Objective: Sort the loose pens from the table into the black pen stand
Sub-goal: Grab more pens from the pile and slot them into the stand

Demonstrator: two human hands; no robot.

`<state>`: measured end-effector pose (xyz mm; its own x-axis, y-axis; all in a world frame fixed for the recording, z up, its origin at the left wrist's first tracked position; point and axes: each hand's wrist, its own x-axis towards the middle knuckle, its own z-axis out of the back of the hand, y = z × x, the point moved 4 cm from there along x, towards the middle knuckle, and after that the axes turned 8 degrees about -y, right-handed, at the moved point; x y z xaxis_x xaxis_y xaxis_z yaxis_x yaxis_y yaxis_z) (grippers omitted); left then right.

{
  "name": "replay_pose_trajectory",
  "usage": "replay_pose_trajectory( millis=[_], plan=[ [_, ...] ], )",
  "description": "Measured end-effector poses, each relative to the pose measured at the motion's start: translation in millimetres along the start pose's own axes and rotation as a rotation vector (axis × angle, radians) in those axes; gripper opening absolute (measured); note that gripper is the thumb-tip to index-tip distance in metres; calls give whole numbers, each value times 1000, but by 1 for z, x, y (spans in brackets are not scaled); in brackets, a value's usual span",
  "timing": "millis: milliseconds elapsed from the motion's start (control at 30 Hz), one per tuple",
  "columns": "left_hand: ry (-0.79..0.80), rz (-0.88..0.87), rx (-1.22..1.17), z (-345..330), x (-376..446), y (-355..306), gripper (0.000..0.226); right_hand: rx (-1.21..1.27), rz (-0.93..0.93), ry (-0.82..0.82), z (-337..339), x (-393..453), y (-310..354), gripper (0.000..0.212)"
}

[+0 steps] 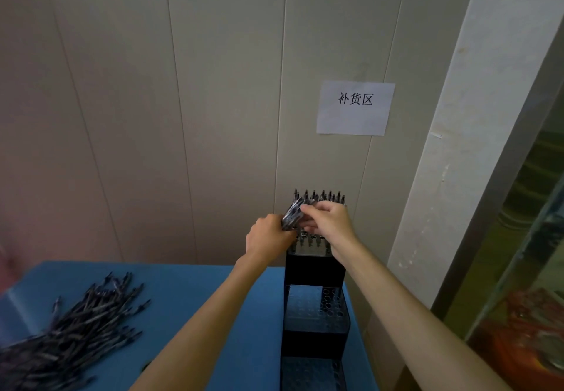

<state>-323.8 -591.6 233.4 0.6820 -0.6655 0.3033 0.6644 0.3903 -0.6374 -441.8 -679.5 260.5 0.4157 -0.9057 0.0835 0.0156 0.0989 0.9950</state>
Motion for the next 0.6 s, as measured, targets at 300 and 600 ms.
replay_pose_trajectory(
  millis=[300, 600],
  plan=[
    [-80, 106, 14, 15, 6, 24, 25, -113, 377, -203, 17, 19, 24, 8],
    [-69, 62, 3, 18, 12, 30, 24, -431, 582, -143, -6, 17, 12, 9]
  ],
)
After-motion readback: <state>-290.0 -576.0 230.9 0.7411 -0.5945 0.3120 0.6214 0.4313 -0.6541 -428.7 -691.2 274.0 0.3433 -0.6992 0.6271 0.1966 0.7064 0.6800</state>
